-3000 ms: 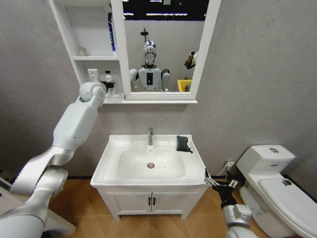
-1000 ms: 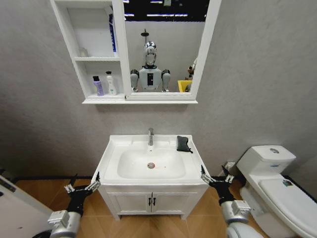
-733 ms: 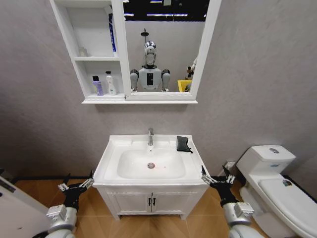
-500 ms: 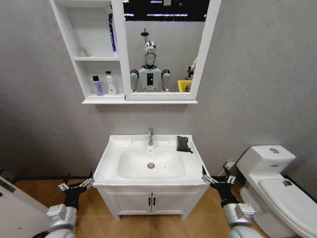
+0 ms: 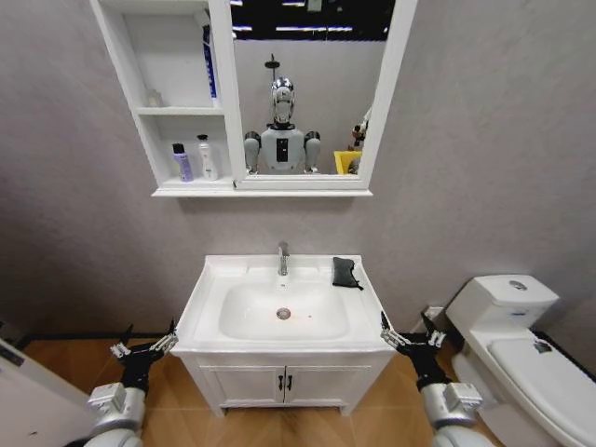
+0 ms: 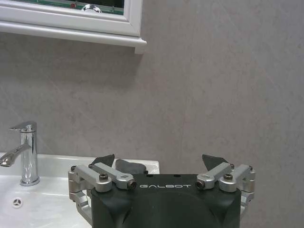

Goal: Move facial cleanser and shampoo from washbasin to cabinet, then wipe washbasin with towel.

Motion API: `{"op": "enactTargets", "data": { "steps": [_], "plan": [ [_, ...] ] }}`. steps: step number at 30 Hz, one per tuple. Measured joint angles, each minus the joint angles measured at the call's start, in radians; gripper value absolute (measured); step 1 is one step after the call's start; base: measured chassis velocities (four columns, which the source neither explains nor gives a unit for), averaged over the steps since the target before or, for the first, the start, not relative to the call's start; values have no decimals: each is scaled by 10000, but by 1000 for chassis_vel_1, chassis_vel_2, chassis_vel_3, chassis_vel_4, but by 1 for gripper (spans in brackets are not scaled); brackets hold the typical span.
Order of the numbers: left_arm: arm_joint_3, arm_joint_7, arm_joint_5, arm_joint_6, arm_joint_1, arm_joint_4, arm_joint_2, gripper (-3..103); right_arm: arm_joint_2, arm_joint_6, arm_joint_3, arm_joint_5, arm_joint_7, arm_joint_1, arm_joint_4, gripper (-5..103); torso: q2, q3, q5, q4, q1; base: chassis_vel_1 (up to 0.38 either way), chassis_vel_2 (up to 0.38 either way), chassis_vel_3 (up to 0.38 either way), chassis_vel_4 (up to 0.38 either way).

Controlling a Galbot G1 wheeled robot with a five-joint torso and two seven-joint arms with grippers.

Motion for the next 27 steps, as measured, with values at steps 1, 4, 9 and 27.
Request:
{"op": "enactTargets", "data": {
  "steps": [1, 4, 9, 27],
  "plan": [
    [3, 0, -1, 1, -3, 0, 2, 100, -6, -81, -20, 37, 9, 85, -99, 100, 0, 1, 0, -3, 2, -170, 173, 191, -198],
    [6, 0, -3, 3, -6, 0, 3, 100, -71, -234, -67, 174, 47, 379, -357, 100, -5, 5, 2, -1, 14, -157, 129, 137, -168],
    [7, -3, -7, 7, -9, -1, 7, 100, -769, -1686, -121, 1512, 775, 2042, -1381, 100, -6, 3, 0, 2, 8, -53, 84, 38, -57],
    [12, -4, -9, 11, -9, -3, 11, 100, -3786, -5732, -2307, 4238, 2355, 7230, -4983, 100, -1, 3, -3, 0, 5, 18, -10, -21, 7]
  ]
}}
